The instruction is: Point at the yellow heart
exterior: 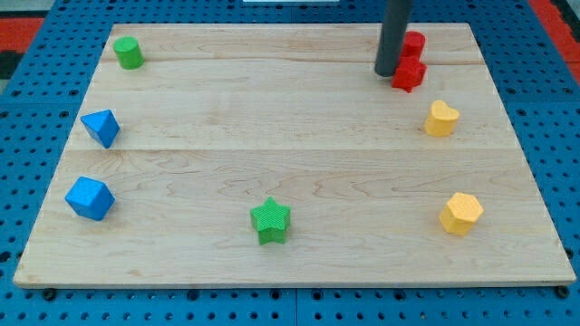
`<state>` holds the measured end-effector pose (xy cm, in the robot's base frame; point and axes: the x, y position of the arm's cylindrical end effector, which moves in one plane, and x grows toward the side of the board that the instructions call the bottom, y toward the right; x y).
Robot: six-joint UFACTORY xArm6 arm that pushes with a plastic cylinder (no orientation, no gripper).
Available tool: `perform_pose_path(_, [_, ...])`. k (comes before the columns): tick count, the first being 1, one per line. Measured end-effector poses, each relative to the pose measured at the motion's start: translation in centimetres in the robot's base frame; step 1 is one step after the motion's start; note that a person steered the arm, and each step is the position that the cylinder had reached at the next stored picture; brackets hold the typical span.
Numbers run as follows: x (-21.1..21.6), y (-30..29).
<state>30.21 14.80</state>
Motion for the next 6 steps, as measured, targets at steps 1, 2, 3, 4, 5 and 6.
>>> perform_pose_path(1, [0.0, -1.0])
perform_pose_path(2, [0.1, -7.7])
perform_pose_path(3, [1.4, -15.9])
perform_pose_path(4, [6.0, -20.8])
perform_pose_path(5, [10.2, -21.8])
perform_pose_path(6, [8.4, -10.1])
